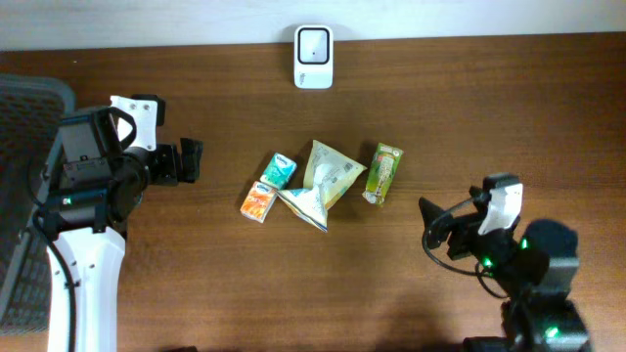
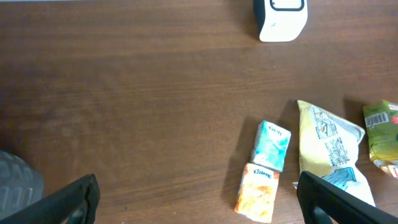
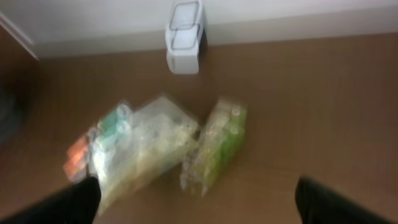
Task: Scan the item barcode
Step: 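Move the right gripper to the green tea pack and grasp it, then lift the green tea pack and hold it over the white scanner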
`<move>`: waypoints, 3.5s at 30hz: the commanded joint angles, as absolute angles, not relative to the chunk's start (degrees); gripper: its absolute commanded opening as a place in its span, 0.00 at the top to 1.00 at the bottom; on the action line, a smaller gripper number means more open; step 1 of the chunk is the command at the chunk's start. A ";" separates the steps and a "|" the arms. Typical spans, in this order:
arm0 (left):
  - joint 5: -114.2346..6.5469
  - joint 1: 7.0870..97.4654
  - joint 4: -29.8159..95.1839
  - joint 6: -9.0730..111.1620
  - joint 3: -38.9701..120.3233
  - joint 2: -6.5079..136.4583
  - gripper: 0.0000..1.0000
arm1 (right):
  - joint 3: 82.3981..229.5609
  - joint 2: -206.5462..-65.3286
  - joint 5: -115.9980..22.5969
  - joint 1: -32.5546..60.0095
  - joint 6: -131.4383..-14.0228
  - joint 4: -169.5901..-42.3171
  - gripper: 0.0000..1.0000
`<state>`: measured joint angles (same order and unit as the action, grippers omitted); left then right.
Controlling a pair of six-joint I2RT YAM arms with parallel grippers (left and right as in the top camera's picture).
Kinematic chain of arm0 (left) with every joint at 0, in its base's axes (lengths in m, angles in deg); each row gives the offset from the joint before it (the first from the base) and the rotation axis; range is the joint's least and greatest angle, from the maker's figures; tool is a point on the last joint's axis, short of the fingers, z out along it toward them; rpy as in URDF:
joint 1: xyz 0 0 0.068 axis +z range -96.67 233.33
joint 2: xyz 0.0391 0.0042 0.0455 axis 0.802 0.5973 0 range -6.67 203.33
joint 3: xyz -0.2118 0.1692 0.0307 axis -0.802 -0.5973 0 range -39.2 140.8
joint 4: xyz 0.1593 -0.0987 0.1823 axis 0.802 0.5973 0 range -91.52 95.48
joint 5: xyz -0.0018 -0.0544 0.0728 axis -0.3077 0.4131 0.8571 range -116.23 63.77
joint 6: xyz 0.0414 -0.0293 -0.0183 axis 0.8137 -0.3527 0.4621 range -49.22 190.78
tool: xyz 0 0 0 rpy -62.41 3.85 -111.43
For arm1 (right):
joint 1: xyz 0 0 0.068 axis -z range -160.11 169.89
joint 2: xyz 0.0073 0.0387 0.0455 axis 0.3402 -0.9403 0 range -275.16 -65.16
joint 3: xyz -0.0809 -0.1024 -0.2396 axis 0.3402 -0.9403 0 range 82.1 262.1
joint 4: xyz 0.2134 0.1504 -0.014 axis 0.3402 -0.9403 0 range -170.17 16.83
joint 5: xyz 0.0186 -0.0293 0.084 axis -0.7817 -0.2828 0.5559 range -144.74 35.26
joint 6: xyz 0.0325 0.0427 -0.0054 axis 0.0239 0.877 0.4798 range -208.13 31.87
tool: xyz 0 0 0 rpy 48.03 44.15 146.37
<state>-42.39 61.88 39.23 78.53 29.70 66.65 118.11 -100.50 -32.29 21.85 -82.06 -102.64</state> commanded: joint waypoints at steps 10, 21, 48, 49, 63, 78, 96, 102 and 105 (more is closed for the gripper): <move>-43.40 62.08 39.32 79.47 30.27 66.49 0.01 | 145.65 -158.35 -34.87 11.57 -66.11 -115.87 0.32; -43.40 62.08 39.32 79.47 30.27 66.49 0.01 | 145.98 -169.30 -42.14 11.97 -70.04 -112.15 0.49; -43.42 62.08 39.32 79.47 30.27 66.49 0.01 | 156.60 -166.42 1.42 23.97 -101.25 -128.11 0.96; -43.42 62.08 39.34 79.47 30.27 66.49 0.01 | 156.60 -165.43 5.48 25.69 -101.41 -129.31 0.96; -43.42 62.08 39.32 79.47 30.27 66.49 0.01 | 160.45 -154.24 15.38 16.45 -78.26 -110.34 0.96; -43.42 62.08 39.56 79.47 30.27 66.49 0.01 | 162.66 -154.59 -36.40 5.59 -85.39 -125.07 0.96; -43.42 62.08 39.71 79.47 30.27 66.49 0.01 | 180.95 -200.67 -77.18 -3.83 -146.83 -44.15 0.96; -43.42 62.08 39.71 79.47 30.27 66.49 0.01 | 180.95 -201.02 -69.07 0.80 -149.25 -40.59 0.96; -43.42 62.08 39.71 79.47 30.27 66.49 0.01 | 180.97 -204.38 -67.83 0.73 -160.60 -36.07 0.96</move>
